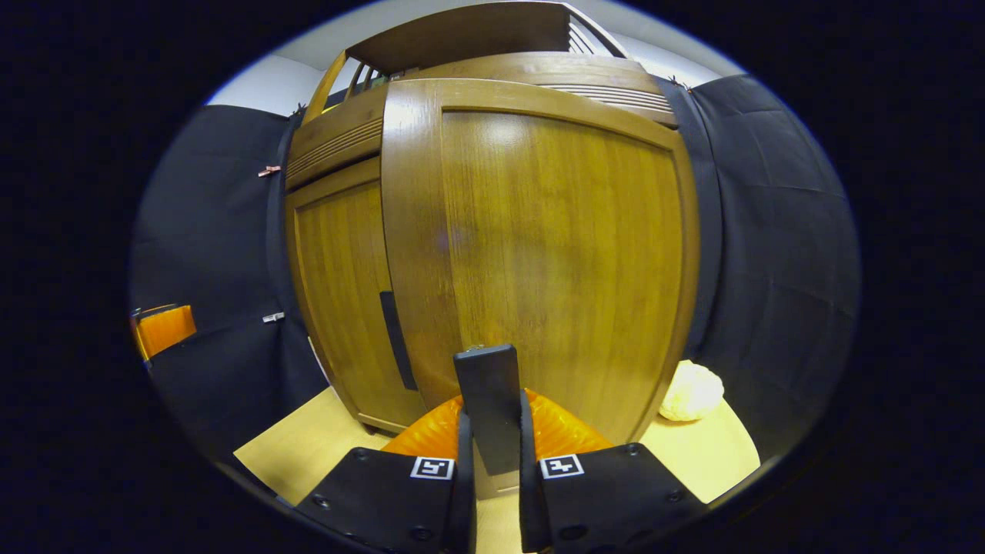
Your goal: Open the right door of the double-door shoe cabinet with the right hand, and open the left door with the left hand.
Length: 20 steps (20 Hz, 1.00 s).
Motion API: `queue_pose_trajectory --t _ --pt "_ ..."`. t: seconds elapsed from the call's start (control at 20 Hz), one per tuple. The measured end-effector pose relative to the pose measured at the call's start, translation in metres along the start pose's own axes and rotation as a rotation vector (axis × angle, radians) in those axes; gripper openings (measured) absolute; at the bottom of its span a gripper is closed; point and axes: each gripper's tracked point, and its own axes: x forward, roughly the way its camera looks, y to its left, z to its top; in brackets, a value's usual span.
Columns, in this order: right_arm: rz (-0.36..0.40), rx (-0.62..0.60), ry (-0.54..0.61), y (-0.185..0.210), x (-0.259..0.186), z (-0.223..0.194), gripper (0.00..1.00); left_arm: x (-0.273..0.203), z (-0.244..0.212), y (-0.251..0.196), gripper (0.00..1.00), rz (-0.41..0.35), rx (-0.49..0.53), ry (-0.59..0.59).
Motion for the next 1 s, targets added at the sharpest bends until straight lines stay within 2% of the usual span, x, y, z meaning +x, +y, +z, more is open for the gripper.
queue_pose_trajectory --t 0.4,0.45,0.5,0.55,0.65,0.75,0.85,0.9,0.95,1.0 --pt "-0.147 0.009 0.002 -0.027 -0.019 0.0 0.25 0.001 -0.001 -0.031 1.0 -0.062 0.008 0.009" --pt "-0.159 0.02 0.004 -0.03 -0.022 -0.001 0.25 0.003 0.0 -0.037 0.93 -0.072 0.008 0.005" --pt "-0.165 0.031 0.01 -0.031 -0.023 -0.003 0.24 0.004 0.001 -0.045 0.99 -0.082 0.006 0.002" --pt "-0.171 0.036 0.017 -0.031 -0.027 -0.004 0.21 0.005 0.002 -0.052 0.99 -0.094 0.001 0.0" --pt "-0.189 0.029 0.025 -0.037 -0.03 -0.004 0.21 0.008 0.002 -0.067 0.99 -0.118 -0.009 0.002" --pt "-0.213 0.034 0.024 -0.045 -0.033 -0.004 0.21 0.011 0.002 -0.08 0.93 -0.142 -0.009 0.005" --pt "-0.252 0.041 0.018 -0.053 -0.03 -0.003 0.21 0.014 0.003 -0.089 0.99 -0.156 0.001 0.004" --pt "-0.275 0.04 0.017 -0.059 -0.034 -0.001 0.24 0.015 0.004 -0.094 0.99 -0.163 0.003 0.001" --pt "-0.273 0.047 0.015 -0.065 -0.032 -0.001 0.14 0.017 0.005 -0.098 0.99 -0.168 0.004 -0.001" --pt "-0.26 0.061 0.021 -0.064 -0.033 -0.004 0.14 0.018 0.006 -0.1 0.96 -0.173 0.004 -0.004"
